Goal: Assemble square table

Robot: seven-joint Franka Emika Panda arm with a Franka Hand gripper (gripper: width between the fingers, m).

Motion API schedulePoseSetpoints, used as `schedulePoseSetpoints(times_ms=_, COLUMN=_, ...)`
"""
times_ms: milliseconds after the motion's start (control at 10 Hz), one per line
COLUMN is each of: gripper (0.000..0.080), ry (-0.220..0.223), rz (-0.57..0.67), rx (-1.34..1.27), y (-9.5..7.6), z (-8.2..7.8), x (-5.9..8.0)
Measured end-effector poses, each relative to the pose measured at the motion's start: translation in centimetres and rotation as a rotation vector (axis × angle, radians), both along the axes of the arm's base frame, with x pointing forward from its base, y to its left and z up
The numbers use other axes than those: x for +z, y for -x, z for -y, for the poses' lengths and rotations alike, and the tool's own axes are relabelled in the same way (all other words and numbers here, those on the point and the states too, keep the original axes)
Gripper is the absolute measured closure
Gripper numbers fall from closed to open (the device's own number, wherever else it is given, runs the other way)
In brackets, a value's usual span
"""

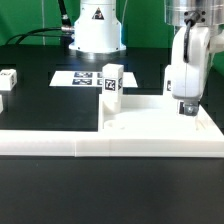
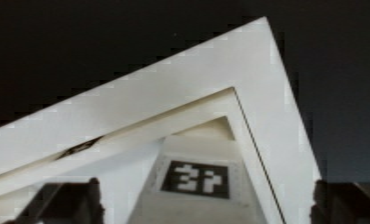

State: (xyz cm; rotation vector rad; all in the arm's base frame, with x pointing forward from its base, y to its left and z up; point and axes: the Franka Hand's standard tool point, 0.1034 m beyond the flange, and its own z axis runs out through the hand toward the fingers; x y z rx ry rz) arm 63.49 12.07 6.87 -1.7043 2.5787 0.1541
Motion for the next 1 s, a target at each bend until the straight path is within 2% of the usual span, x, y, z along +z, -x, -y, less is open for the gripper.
schedulePoseSetpoints(times_ms=100, gripper=0.0167, ry=0.029, rz=-0.019, rx=0.159, y=0.6, z=0.1, x=-0.2)
schedulePoseSetpoints(times_ms=300, gripper=0.0152, ry=0.073, rz=-0.054, rx=0.395, y=1.5, z=-0.4, x=0.0)
schedulePoseSetpoints(times_ms=800, gripper=0.0151, ry=0.059, rz=-0.032, rx=0.705, y=1.4, z=-0.1, x=-0.1)
schedulePoseSetpoints(times_ms=1000, gripper=0.0151, ry=0.11, rz=0.008, rx=0.952, y=0.9, z=-1.1, x=-0.2)
